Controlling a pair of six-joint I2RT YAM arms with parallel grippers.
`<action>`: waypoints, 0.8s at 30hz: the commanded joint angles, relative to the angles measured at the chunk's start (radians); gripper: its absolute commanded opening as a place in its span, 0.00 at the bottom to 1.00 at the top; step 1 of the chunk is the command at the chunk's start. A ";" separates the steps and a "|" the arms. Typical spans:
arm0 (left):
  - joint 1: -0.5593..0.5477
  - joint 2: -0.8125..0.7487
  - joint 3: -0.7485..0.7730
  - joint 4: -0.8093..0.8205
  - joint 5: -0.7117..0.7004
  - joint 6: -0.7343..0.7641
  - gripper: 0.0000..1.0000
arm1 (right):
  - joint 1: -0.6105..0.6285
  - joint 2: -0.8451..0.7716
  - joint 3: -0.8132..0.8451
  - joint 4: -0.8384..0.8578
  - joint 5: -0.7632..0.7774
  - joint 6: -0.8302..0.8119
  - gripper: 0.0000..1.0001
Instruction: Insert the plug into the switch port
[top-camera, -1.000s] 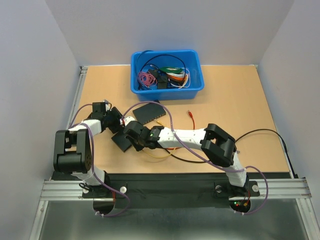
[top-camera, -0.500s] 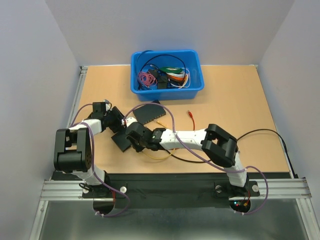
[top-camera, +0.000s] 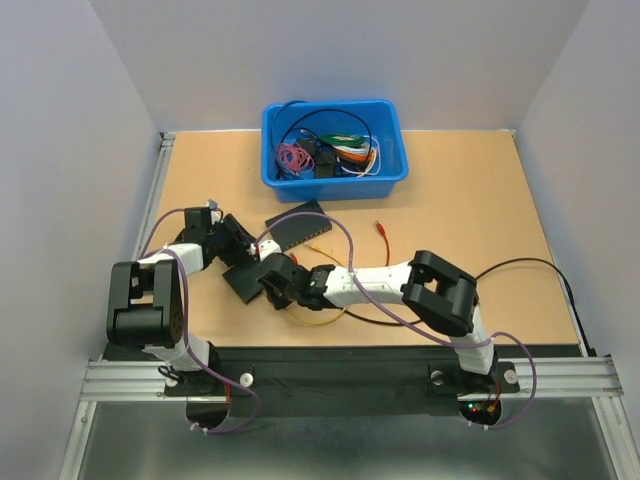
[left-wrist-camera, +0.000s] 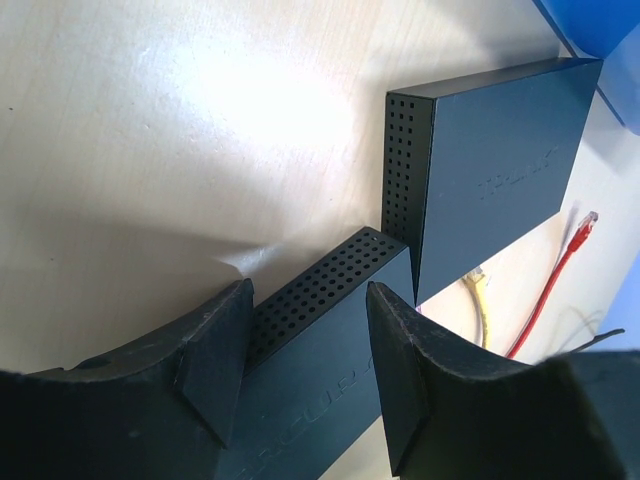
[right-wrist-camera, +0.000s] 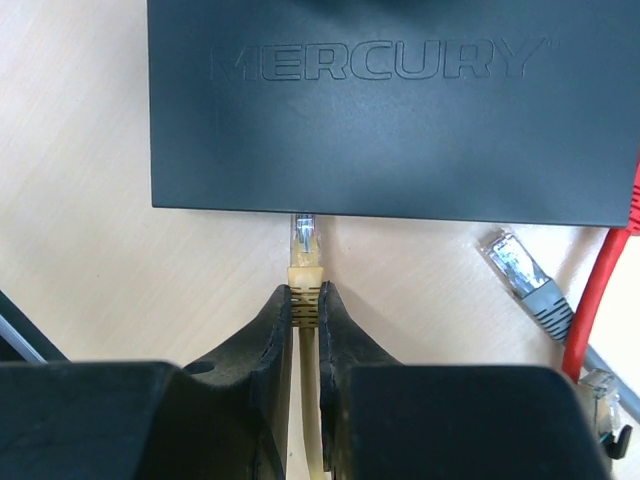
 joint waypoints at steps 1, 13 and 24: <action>-0.029 0.020 -0.099 -0.270 0.065 -0.015 0.61 | -0.016 0.007 -0.005 0.231 0.132 0.043 0.00; -0.029 -0.011 -0.105 -0.288 0.073 -0.022 0.61 | -0.015 -0.046 -0.045 0.306 0.177 0.066 0.00; -0.029 -0.010 -0.108 -0.282 0.077 -0.024 0.61 | 0.002 -0.065 -0.019 0.328 0.186 0.046 0.00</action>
